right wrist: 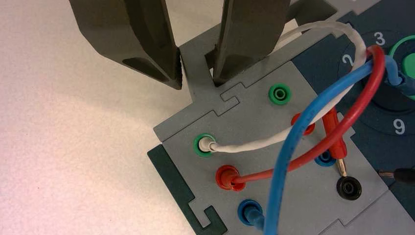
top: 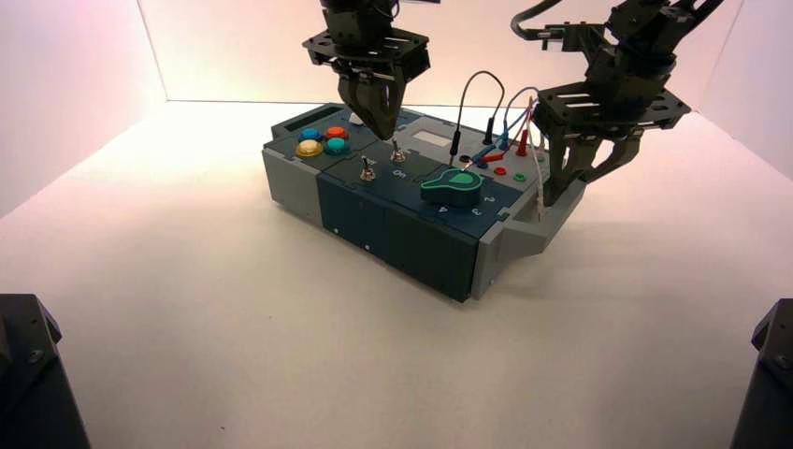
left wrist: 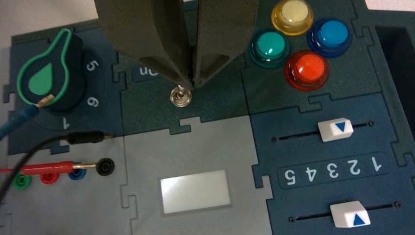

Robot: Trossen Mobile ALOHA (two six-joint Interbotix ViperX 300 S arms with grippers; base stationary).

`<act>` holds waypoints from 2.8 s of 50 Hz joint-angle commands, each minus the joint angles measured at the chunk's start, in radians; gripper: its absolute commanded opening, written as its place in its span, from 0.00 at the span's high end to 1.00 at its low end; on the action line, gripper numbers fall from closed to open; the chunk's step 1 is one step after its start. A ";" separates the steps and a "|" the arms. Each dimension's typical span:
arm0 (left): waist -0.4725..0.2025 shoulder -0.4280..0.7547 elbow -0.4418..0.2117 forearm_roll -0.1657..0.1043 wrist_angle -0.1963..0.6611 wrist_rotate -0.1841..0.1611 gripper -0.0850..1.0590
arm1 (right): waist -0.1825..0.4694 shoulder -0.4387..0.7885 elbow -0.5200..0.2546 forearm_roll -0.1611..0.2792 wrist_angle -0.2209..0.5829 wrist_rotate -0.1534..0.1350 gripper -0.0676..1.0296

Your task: Flip the top switch on with the left gripper.

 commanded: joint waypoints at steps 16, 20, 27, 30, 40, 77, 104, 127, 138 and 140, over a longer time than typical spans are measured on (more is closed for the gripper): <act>-0.005 -0.011 -0.032 0.002 -0.008 -0.005 0.95 | -0.006 -0.002 0.003 -0.005 0.003 0.002 0.69; -0.005 -0.009 -0.032 0.006 -0.012 -0.005 0.95 | -0.006 -0.002 0.003 -0.005 0.003 0.000 0.69; -0.005 -0.002 -0.026 0.035 -0.034 -0.003 0.95 | -0.006 0.000 0.003 -0.005 0.003 0.002 0.69; -0.005 0.002 -0.026 0.057 -0.037 -0.006 0.95 | -0.006 0.002 0.003 -0.005 0.003 0.002 0.69; -0.005 0.008 -0.025 0.115 -0.040 -0.069 0.95 | -0.006 0.006 0.005 -0.003 0.005 0.002 0.69; -0.060 0.020 -0.025 0.130 -0.031 -0.158 0.95 | -0.006 0.023 -0.002 -0.002 0.009 0.002 0.69; -0.080 0.012 -0.035 0.117 -0.003 -0.161 0.95 | -0.006 0.025 0.000 -0.002 0.011 0.002 0.69; -0.120 0.017 -0.075 0.097 0.021 -0.163 0.95 | -0.006 0.025 0.000 0.000 0.011 0.003 0.69; -0.127 0.029 -0.080 0.095 0.034 -0.176 0.95 | -0.006 0.026 0.002 0.000 0.009 0.003 0.69; -0.129 0.028 -0.078 0.095 0.035 -0.176 0.95 | -0.006 0.025 0.002 0.000 0.011 0.003 0.69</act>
